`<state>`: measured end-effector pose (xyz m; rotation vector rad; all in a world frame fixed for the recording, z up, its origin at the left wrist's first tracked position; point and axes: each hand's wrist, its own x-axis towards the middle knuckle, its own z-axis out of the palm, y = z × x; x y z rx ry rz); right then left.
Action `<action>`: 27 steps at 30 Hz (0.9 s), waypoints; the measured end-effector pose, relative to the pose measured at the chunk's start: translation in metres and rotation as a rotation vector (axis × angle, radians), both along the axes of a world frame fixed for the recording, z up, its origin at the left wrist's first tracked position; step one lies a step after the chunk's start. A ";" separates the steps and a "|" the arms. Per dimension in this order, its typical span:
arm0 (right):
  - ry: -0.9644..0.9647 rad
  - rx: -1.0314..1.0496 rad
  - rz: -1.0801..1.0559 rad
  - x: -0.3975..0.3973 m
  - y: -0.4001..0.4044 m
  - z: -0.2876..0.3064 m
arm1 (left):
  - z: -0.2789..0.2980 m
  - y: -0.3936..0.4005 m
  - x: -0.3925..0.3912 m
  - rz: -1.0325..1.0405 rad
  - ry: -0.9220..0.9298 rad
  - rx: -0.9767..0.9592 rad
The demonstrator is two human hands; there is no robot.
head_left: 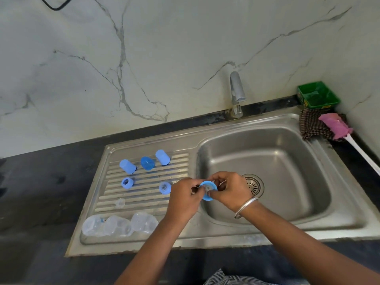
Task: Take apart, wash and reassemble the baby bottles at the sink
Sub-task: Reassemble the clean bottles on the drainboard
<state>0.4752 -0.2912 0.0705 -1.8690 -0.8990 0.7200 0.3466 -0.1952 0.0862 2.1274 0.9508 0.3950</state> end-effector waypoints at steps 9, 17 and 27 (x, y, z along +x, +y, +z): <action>0.092 0.005 -0.046 -0.010 0.022 -0.004 | 0.003 0.019 -0.007 -0.030 0.038 0.141; 0.384 0.105 -0.110 -0.033 0.062 0.002 | 0.006 0.065 -0.030 -0.056 -0.029 0.073; 0.833 0.184 -0.092 -0.104 0.146 0.003 | 0.013 0.173 -0.114 -0.128 -0.104 -0.235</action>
